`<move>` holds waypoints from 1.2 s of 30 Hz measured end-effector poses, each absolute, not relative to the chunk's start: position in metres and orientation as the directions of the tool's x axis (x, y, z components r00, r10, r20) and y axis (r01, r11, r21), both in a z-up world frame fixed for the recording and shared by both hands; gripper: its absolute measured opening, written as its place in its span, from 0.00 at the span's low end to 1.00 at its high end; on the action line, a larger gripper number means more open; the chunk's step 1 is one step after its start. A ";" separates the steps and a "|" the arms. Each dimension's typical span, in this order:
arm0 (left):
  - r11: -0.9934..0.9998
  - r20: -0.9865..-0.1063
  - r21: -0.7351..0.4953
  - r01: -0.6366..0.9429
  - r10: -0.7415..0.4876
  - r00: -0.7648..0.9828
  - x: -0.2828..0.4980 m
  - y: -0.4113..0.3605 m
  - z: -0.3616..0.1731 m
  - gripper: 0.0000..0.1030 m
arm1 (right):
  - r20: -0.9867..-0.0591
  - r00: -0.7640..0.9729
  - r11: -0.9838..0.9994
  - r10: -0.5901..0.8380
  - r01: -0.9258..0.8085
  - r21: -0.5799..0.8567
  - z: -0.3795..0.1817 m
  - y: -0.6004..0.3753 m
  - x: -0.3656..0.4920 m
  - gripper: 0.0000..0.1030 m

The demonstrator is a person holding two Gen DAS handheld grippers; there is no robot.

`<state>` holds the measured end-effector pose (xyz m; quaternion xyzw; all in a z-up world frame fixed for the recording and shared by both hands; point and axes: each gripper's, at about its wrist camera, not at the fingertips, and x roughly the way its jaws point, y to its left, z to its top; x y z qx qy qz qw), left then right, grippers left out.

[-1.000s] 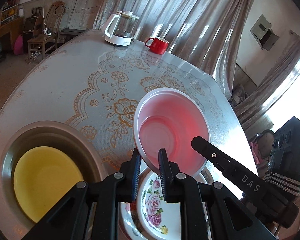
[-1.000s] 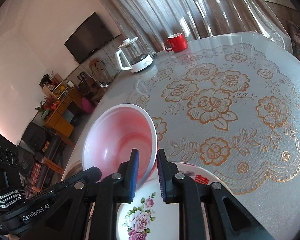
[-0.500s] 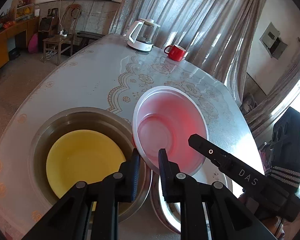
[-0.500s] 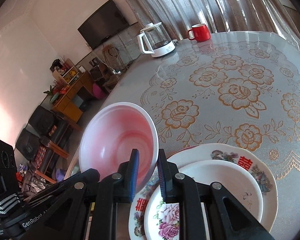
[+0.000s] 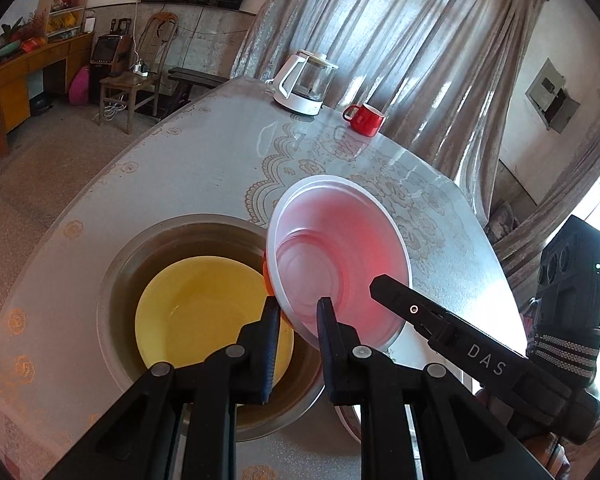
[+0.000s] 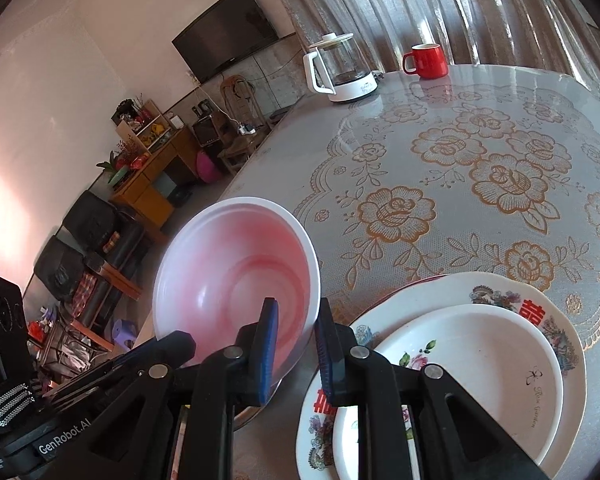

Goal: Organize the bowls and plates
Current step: 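Lower the red bowl onto the yellow bowl and open the left gripper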

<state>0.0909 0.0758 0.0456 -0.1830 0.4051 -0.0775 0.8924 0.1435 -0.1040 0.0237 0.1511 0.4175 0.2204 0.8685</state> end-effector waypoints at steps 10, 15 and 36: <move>0.910 -0.691 -0.412 -0.041 -0.283 0.665 0.074 0.098 0.041 0.17 | -0.664 0.526 0.846 0.531 -0.295 0.444 0.021 -0.085 0.138 0.17; 0.898 -0.690 -0.435 -0.069 -0.282 0.667 0.067 0.111 0.037 0.17 | -0.664 0.506 0.835 0.551 -0.325 0.445 0.020 -0.073 0.137 0.17; 0.876 -0.735 -0.454 -0.161 -0.266 0.623 0.059 0.137 0.007 0.17 | -0.724 0.391 0.817 0.568 -0.375 0.438 -0.008 -0.037 0.137 0.23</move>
